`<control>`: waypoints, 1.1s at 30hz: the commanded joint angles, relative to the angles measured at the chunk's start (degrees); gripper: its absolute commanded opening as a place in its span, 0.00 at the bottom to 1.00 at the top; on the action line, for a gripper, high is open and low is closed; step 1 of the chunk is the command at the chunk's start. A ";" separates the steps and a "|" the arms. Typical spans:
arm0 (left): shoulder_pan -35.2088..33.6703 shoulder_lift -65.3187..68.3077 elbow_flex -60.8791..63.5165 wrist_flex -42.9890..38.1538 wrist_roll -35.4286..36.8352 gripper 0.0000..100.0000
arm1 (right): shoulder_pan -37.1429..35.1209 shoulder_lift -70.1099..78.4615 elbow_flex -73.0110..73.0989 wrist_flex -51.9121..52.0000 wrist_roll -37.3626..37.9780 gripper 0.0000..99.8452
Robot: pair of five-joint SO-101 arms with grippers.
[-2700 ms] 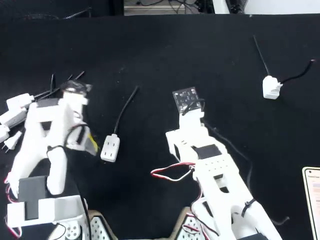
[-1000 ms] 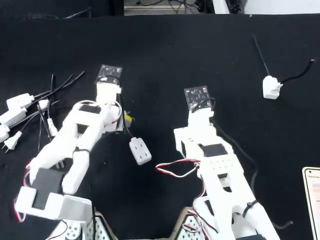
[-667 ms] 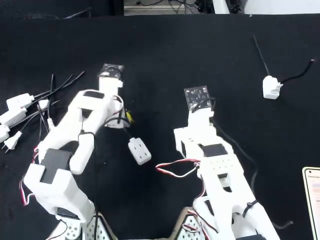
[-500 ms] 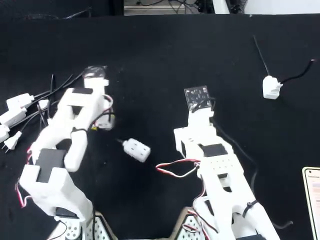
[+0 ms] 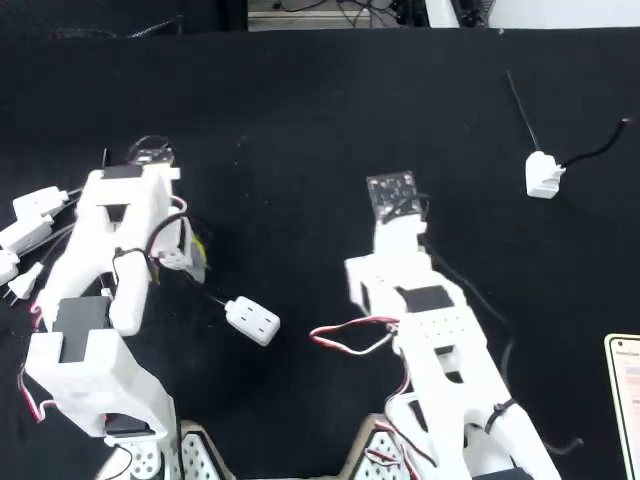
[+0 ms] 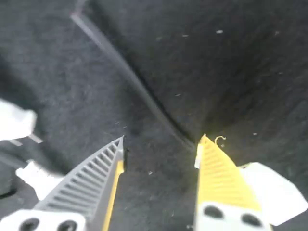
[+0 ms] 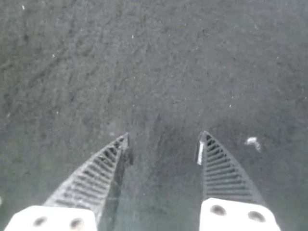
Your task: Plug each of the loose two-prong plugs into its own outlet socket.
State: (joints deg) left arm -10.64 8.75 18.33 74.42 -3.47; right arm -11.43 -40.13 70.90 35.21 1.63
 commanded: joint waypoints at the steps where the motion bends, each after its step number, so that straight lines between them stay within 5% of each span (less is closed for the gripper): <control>1: -3.12 -0.44 -3.56 2.29 -2.99 0.25 | -6.15 -2.07 -9.54 10.20 5.01 0.22; 4: -6.11 -0.44 -3.38 2.37 -5.89 0.25 | -13.36 -2.07 -11.30 13.98 11.25 0.20; 9: -8.22 -0.44 -3.56 2.20 -6.95 0.25 | -24.79 -2.07 -9.89 13.63 14.24 0.01; 19: -10.07 -0.44 0.40 -7.21 -2.73 0.25 | -44.13 -1.71 -6.20 10.29 13.54 0.04; 25: -16.13 -0.09 -1.63 -7.47 -0.35 0.25 | -42.73 -1.63 -0.84 0.62 10.29 0.04; 33: -16.48 -0.35 -1.98 -7.12 2.55 0.25 | -37.71 2.24 -0.40 0.09 10.37 0.04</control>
State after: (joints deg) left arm -26.37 9.10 19.30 67.30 -2.07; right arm -51.78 -39.52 71.52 36.79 12.26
